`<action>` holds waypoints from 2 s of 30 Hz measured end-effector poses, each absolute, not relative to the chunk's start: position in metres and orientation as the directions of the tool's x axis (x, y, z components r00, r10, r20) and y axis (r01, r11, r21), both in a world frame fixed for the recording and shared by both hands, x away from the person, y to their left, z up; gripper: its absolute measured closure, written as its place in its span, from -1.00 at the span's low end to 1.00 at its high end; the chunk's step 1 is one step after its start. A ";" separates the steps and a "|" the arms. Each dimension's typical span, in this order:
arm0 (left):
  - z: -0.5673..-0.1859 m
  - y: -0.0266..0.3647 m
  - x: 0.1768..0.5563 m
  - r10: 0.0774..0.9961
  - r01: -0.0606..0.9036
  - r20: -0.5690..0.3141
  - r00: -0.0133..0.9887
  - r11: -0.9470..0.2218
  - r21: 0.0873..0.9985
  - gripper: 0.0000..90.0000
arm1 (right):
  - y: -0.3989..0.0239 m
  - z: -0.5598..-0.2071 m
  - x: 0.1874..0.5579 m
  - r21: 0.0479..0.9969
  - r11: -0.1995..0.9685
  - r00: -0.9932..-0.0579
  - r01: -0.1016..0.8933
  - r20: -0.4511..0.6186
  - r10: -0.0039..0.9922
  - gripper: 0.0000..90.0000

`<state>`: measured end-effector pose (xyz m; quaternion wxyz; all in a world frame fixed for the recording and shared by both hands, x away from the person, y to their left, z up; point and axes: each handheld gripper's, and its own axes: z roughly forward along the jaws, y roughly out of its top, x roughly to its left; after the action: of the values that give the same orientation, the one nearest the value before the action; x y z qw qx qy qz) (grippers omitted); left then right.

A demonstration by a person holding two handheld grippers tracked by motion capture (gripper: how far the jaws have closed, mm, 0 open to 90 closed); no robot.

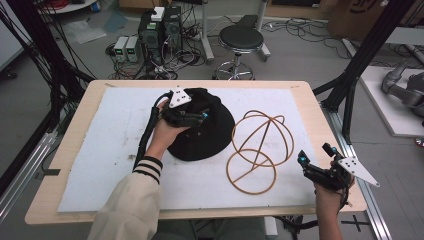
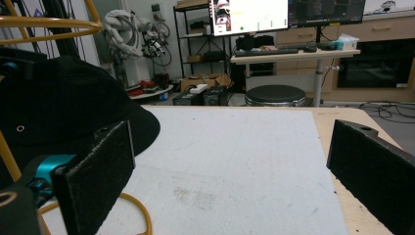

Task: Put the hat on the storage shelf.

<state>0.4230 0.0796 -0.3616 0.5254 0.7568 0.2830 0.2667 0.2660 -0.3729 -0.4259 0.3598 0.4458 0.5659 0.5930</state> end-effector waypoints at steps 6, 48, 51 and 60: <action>-0.365 0.078 0.426 0.735 0.169 0.117 0.668 -0.303 0.938 -0.31 | -0.373 -0.426 0.266 0.992 -0.102 -0.342 0.078 0.122 0.932 -0.93; -0.333 0.116 0.406 0.808 0.114 0.052 0.587 -0.146 0.983 0.92 | -0.371 -0.426 0.266 0.991 -0.096 -0.348 0.089 0.121 0.930 -0.92; -0.323 0.120 0.403 0.809 0.088 0.050 0.585 -0.125 0.988 0.92 | -0.370 -0.426 0.267 0.992 -0.092 -0.349 0.083 0.116 0.930 -0.93; -0.293 0.127 0.390 0.807 0.007 0.055 0.587 -0.073 0.997 0.92 | -0.369 -0.426 0.266 0.992 -0.091 -0.350 0.085 0.115 0.929 -0.92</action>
<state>0.3899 0.1267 -0.2929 0.6052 0.6538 0.3115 0.3306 0.2664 -0.3685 -0.4256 0.3576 0.4437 0.5713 0.5906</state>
